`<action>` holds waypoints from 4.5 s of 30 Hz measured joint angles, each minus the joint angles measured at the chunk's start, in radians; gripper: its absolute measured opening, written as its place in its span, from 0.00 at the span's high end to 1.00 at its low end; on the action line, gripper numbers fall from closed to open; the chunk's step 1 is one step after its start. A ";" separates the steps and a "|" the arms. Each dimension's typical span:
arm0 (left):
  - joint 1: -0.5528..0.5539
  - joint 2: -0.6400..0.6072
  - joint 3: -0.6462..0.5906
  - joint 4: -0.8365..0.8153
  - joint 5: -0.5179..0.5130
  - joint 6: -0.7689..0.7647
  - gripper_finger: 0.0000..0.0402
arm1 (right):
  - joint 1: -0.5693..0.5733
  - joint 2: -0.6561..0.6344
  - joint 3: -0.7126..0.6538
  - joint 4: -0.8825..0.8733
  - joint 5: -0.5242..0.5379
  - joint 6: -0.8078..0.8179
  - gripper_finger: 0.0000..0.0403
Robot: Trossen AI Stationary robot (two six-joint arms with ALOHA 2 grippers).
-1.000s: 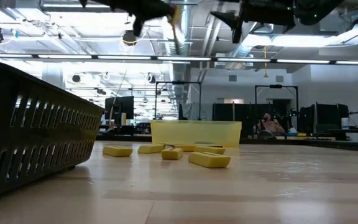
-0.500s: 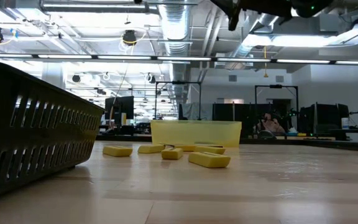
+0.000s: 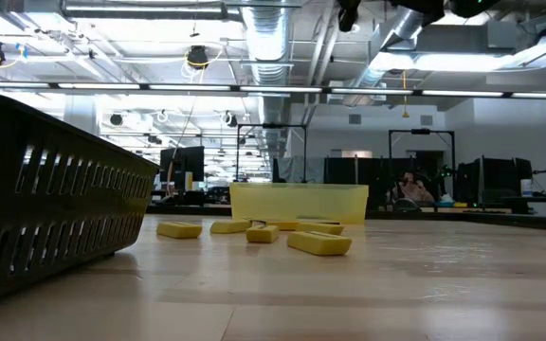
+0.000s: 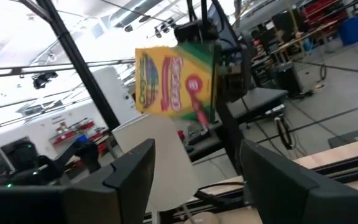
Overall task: Pick & Place School Supplies
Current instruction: Put the yellow crayon box into the yellow bin
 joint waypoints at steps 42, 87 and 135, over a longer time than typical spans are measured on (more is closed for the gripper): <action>-0.054 0.393 0.280 0.273 0.217 -0.168 1.00 | -0.070 0.000 -0.001 0.167 -0.138 0.124 0.44; -0.061 0.393 0.279 0.313 0.201 -0.138 0.99 | 0.024 0.244 0.278 0.241 -0.314 0.197 0.52; 0.460 0.393 0.278 -0.091 0.414 -0.049 0.77 | -0.409 0.180 0.289 -0.403 -0.390 -0.204 0.94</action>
